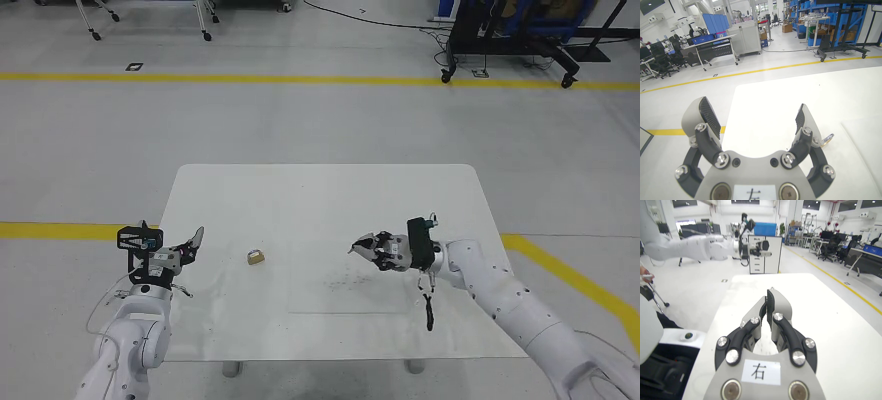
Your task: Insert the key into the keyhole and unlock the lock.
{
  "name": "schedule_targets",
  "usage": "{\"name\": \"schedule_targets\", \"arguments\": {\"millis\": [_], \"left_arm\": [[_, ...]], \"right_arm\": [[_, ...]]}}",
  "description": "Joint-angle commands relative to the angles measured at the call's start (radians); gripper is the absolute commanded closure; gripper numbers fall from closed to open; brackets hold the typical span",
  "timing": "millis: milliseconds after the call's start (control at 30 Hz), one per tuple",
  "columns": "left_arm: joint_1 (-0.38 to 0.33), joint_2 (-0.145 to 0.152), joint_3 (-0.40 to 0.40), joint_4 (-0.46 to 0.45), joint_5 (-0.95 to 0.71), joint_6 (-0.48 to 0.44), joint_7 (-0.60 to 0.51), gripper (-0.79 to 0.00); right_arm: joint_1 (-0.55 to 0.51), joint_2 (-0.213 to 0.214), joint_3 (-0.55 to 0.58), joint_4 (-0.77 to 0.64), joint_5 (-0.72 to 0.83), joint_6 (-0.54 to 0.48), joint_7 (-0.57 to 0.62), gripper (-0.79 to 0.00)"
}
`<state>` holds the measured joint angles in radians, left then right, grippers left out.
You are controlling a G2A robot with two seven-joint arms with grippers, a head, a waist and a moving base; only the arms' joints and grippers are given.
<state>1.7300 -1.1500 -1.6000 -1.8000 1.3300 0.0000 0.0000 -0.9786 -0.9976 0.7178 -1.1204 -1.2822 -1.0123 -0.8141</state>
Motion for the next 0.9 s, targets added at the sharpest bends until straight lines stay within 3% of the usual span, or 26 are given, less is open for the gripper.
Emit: {"name": "schedule_targets", "arguments": {"millis": [0, 467, 533, 600, 700, 767, 867], "left_arm": [[0.0, 0.0, 0.0, 0.0, 0.0, 0.0, 0.0, -0.785], [-0.012, -0.003, 0.029, -0.004, 0.009, -0.015, 0.012, -0.785], [-0.038, -0.007, 0.053, 0.002, -0.089, -0.097, 0.0, -0.785], [-0.065, -0.01, 0.08, 0.013, -0.341, -0.306, -0.029, -0.785], [-0.116, -0.002, 0.093, 0.049, -0.616, -0.585, -0.193, -0.785], [-0.163, 0.001, 0.132, 0.082, -0.724, -0.672, -0.294, -0.785], [-0.255, -0.002, 0.206, 0.157, -0.935, -0.717, -0.424, -0.785]], "right_arm": [[0.019, 0.007, -0.044, -0.016, 0.113, 0.0, 0.006, 0.0], [0.028, 0.016, -0.071, -0.035, 0.173, 0.0, 0.006, 0.0], [0.003, 0.01, -0.079, -0.042, 0.278, 0.0, 0.006, 0.0], [-0.004, 0.003, -0.116, -0.049, 0.391, 0.0, 0.006, 0.0], [0.001, -0.006, -0.19, -0.062, 0.559, 0.0, 0.006, 0.0], [0.009, -0.011, -0.236, -0.063, 0.667, 0.0, 0.006, 0.0], [0.026, -0.016, -0.296, -0.043, 0.789, 0.0, 0.006, 0.0]]}}
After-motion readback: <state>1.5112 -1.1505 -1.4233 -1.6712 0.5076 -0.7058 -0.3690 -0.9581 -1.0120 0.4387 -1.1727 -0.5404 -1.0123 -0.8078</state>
